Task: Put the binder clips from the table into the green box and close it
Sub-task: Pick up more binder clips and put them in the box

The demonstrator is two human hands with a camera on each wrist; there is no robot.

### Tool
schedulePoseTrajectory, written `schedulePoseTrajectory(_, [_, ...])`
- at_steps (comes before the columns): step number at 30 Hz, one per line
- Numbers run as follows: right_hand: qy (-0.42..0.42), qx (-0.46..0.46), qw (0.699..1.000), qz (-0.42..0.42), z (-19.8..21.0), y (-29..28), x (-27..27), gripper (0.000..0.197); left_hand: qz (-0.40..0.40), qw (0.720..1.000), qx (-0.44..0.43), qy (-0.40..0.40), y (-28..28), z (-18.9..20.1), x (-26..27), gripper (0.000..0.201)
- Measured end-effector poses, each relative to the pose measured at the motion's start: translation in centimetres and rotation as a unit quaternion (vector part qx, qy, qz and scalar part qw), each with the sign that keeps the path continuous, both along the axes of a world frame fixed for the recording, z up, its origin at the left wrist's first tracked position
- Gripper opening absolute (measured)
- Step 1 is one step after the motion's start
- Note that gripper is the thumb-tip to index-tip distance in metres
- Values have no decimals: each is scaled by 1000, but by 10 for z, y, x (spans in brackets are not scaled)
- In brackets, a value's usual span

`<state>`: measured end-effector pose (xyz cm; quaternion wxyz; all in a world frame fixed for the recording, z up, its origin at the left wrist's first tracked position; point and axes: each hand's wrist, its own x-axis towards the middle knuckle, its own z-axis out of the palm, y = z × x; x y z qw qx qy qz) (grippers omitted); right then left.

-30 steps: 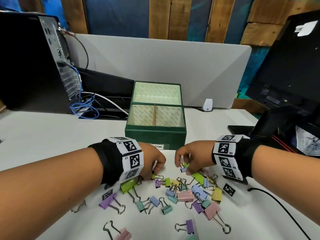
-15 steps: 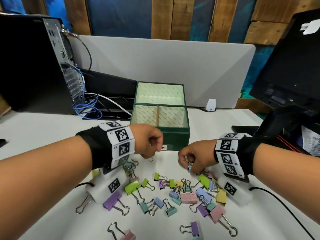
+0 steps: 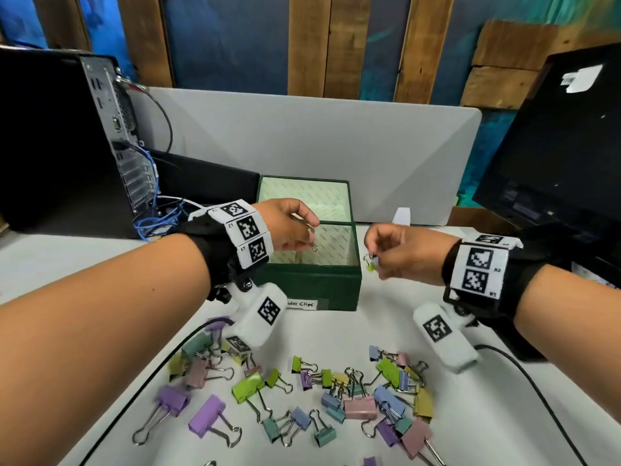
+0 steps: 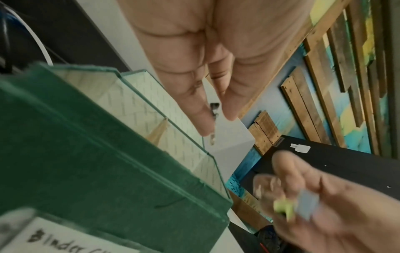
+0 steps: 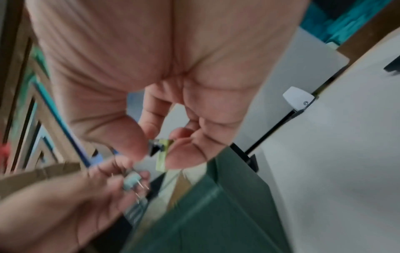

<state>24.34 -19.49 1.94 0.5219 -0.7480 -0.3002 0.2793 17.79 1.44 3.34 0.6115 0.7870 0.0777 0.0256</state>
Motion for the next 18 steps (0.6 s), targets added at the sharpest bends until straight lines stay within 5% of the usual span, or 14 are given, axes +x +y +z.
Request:
schedulePoseTrajectory(3, [-28,44,997,-58,11,6,11,30,-2,1000,6,-6,-5,-2,7,29])
schedulePoseTrajectory(7, [-108,31,985,-131,13,29,19,30,3,990,128,-59,-5,-4,7,45])
schedulePoseTrajectory(11, [-177,-22,974,-140,9,49,24,28,-6,985,151,-79,3,-5,-10,34])
schedulePoseTrajectory(15, [-233,-81,963,-112,2,45,23,30,-95,979,179,-11,4,-1,-34,32])
schedulePoseTrajectory(18, [-279,-106,947,-114,0,29,12,27,-172,933,307,72,1,-10,-49,26])
